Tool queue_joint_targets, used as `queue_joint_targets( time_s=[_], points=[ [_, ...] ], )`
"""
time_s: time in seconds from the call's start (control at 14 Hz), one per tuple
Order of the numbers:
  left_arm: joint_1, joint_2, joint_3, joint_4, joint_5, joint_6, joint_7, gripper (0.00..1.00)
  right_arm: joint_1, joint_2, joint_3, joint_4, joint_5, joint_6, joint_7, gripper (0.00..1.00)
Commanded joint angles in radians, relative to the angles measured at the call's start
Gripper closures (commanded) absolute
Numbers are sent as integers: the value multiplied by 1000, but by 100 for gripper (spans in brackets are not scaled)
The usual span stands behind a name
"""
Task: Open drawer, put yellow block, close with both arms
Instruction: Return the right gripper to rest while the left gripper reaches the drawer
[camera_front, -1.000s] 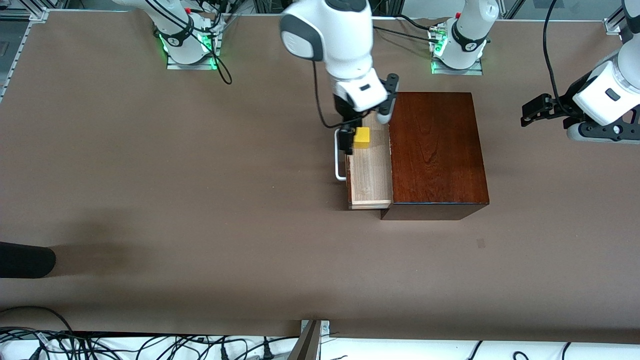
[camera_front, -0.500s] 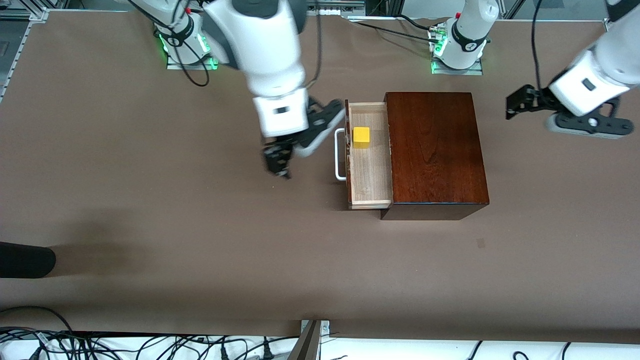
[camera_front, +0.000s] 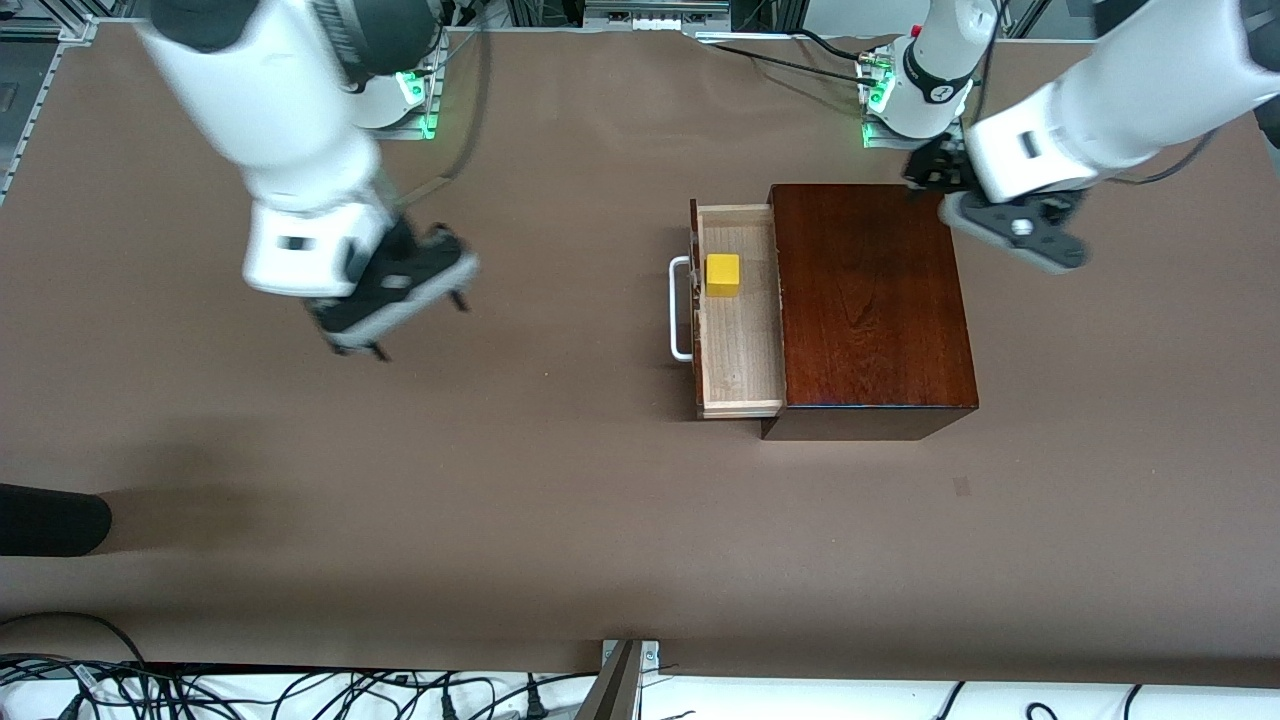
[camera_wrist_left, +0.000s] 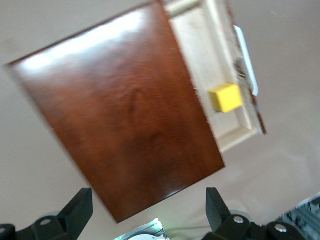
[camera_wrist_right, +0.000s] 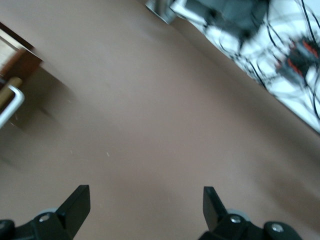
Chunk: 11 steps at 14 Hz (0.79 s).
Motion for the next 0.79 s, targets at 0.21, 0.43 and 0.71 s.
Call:
queue_joint_targets(
  time_s=[0.21, 0.43, 0.71],
  points=[
    [-240, 146, -3, 51, -61, 186, 45, 0, -197, -186, 22, -198, 26, -68, 10, 0],
    [-367, 196, -2, 59, -46, 324, 104, 0, -282, -218, 26, -208, 25, -110, -26, 0],
    [-452, 305, 0, 53, -35, 534, 316, 0, -374, -290, 40, -273, 20, -133, -53, 0]
  ],
)
